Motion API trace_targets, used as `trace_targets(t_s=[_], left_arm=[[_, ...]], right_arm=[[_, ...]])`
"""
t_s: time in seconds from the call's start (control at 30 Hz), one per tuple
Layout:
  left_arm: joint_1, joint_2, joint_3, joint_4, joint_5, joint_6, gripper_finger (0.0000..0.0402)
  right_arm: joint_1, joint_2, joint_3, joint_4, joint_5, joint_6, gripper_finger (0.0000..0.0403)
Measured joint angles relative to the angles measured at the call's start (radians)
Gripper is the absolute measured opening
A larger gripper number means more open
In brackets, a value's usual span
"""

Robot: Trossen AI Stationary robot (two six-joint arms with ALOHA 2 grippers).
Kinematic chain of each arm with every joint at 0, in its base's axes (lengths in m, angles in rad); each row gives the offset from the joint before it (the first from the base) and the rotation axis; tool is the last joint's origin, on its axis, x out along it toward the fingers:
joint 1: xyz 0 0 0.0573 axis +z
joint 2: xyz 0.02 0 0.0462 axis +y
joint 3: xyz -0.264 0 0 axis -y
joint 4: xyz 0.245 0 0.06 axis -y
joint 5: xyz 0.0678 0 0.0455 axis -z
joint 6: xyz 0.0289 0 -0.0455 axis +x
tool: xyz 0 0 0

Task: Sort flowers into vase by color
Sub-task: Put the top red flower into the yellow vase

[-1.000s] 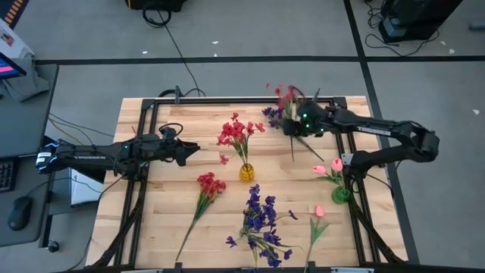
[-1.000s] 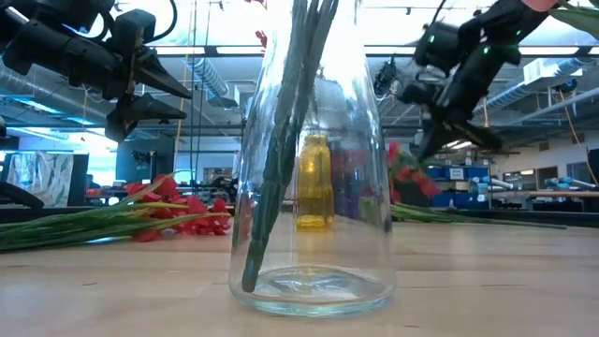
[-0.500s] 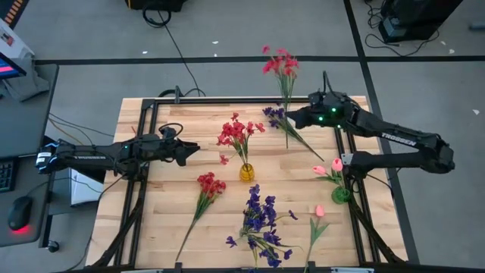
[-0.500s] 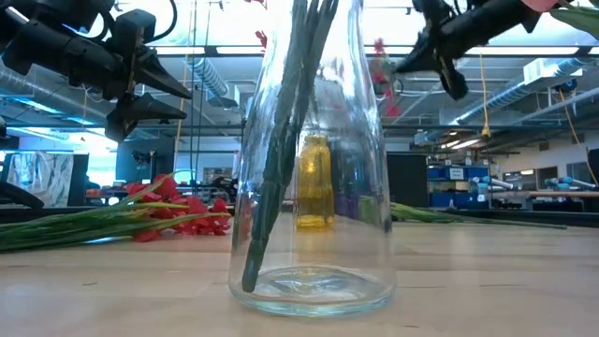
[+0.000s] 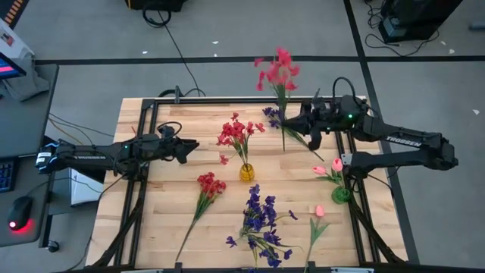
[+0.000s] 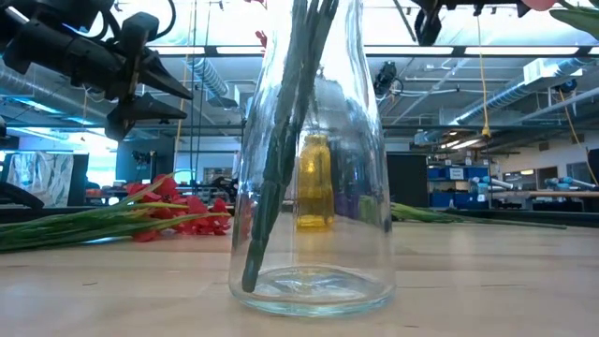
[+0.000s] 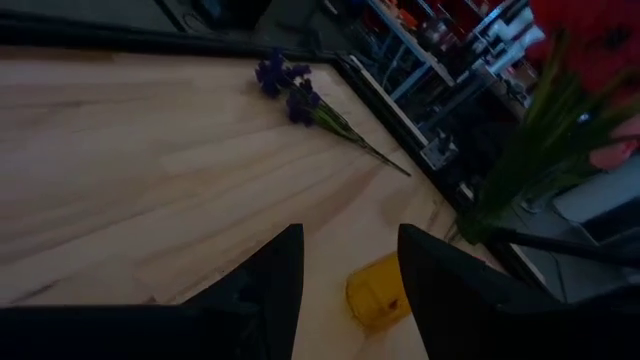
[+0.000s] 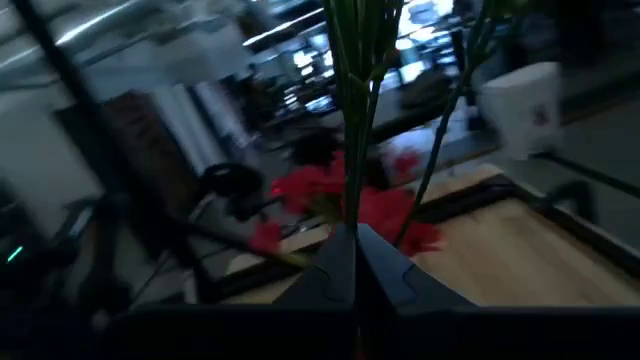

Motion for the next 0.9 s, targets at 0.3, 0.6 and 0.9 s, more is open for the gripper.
trace_targets(t_s=[0.3, 0.6, 0.9], left_arm=[[0.0, 0.0, 0.0, 0.102, -0.156, -0.001, 0.0168], [0.0, 0.0, 0.0, 0.118, -0.216, -0.053, 0.0168], [0.0, 0.018, 0.0, 0.114, -0.216, -0.052, 0.0168]], right_arm=[[0.004, 0.0, 0.0, 0.007, -0.224, -0.146, 0.0002], [0.003, 0.068, -0.088, 0.245, -0.357, -0.17, 0.0002], [-0.006, 0.243, -0.142, 0.587, -0.459, -0.111, 0.0002]])
